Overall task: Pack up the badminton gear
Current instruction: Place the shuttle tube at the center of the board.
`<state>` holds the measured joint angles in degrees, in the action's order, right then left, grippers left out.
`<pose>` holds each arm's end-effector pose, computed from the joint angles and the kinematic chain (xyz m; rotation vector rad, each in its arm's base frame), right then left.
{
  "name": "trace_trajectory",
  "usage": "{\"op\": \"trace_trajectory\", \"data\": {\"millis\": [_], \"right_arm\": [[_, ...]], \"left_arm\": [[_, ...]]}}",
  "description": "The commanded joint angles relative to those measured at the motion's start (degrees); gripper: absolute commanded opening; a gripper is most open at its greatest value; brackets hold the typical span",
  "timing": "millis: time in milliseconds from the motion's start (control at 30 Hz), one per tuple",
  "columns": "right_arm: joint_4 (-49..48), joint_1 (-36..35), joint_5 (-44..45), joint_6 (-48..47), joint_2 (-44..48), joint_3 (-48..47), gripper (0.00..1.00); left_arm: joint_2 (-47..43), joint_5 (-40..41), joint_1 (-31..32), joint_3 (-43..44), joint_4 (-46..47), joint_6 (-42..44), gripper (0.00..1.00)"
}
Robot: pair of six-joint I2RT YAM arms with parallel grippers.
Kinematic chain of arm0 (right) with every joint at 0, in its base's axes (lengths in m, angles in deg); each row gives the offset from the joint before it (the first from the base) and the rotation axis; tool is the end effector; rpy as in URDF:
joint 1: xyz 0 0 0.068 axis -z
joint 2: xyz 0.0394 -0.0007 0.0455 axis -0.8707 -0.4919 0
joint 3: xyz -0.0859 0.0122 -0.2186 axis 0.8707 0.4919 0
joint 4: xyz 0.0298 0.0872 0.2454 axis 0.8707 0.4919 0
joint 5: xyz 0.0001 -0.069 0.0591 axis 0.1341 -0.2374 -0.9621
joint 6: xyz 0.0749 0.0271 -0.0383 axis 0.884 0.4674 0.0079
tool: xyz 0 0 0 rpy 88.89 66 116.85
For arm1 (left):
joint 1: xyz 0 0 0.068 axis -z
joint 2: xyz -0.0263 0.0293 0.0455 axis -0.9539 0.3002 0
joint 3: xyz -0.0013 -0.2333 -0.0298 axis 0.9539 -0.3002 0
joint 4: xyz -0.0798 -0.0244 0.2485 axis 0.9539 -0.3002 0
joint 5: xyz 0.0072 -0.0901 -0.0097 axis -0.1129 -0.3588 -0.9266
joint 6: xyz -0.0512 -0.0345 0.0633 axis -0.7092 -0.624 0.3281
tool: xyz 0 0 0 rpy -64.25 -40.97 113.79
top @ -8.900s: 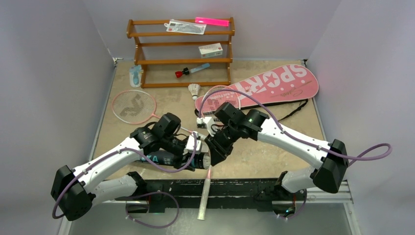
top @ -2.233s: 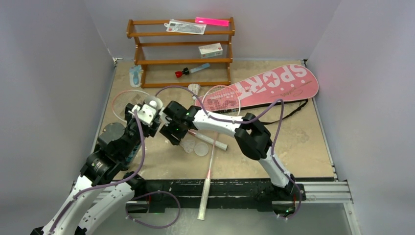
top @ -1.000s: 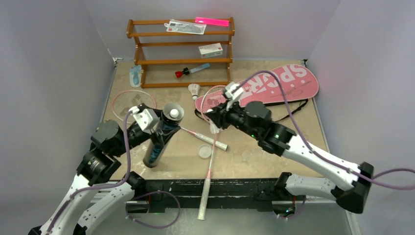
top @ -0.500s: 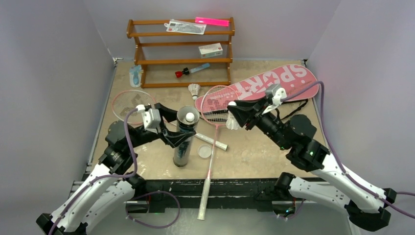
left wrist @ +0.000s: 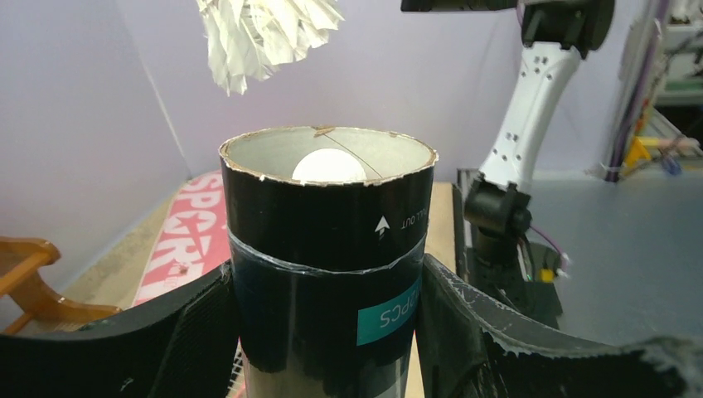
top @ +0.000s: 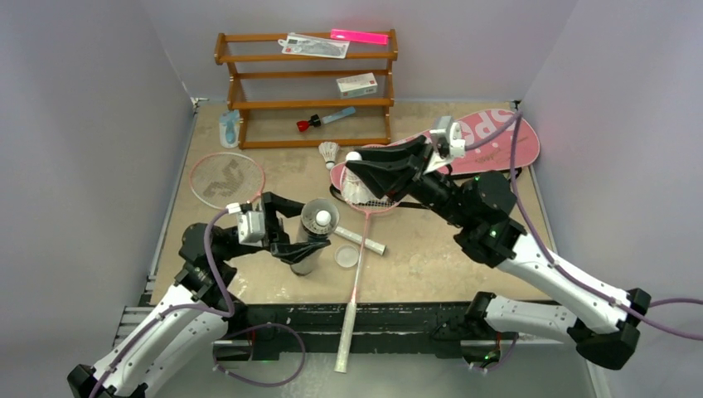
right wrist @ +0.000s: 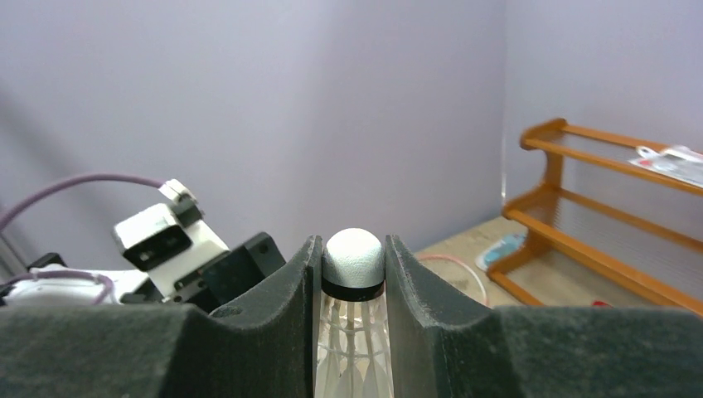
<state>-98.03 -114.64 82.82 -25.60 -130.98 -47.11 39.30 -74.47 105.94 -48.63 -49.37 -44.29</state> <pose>0.1456 0.2142 0.4599 -0.4665 1.0135 1.1252 0.1333 -0.1547 0.3334 0.9584 1.0290 -1.1031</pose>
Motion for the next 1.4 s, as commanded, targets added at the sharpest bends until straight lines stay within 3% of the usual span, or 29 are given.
{"op": "trace_trajectory", "data": {"millis": [0, 200, 300, 933, 1067, 1167, 1300, 1367], "right_arm": [[-8.9, -0.2, -5.5, 2.1, -3.3, -6.3, 0.25], [-8.3, -0.2, -3.5, 0.8, -2.7, -7.0, 0.24], [-7.9, -0.2, -2.8, 0.6, -1.3, -5.5, 0.24], [-4.4, -0.3, -2.0, -1.0, 0.2, -6.3, 0.24], [-4.0, -0.2, -2.0, -1.1, 0.1, -6.3, 0.24], [-3.8, -0.2, -2.0, -1.0, 0.2, -6.1, 0.24], [-3.5, -0.2, -2.1, -0.9, -0.8, -6.8, 0.25], [-4.4, -0.2, -2.5, -1.0, -1.7, -7.4, 0.25]], "left_arm": [[-0.5, 8.5, -0.2, -4.5, 14.9, -7.3, 0.48], [3.1, 9.5, -0.2, -5.7, 21.5, -12.4, 0.49], [2.9, 13.6, -0.1, -9.5, 29.3, -15.6, 0.50], [19.7, 15.3, -0.2, -14.7, 62.5, -23.5, 0.50], [18.9, 13.7, -0.1, -13.8, 59.5, -22.4, 0.53], [15.8, 13.4, -0.1, -13.7, 54.6, -21.2, 0.65], [9.1, 12.3, -0.1, -10.9, 36.9, -15.8, 0.69], [6.3, 12.8, -0.1, -10.7, 33.1, -15.1, 0.71]]}}
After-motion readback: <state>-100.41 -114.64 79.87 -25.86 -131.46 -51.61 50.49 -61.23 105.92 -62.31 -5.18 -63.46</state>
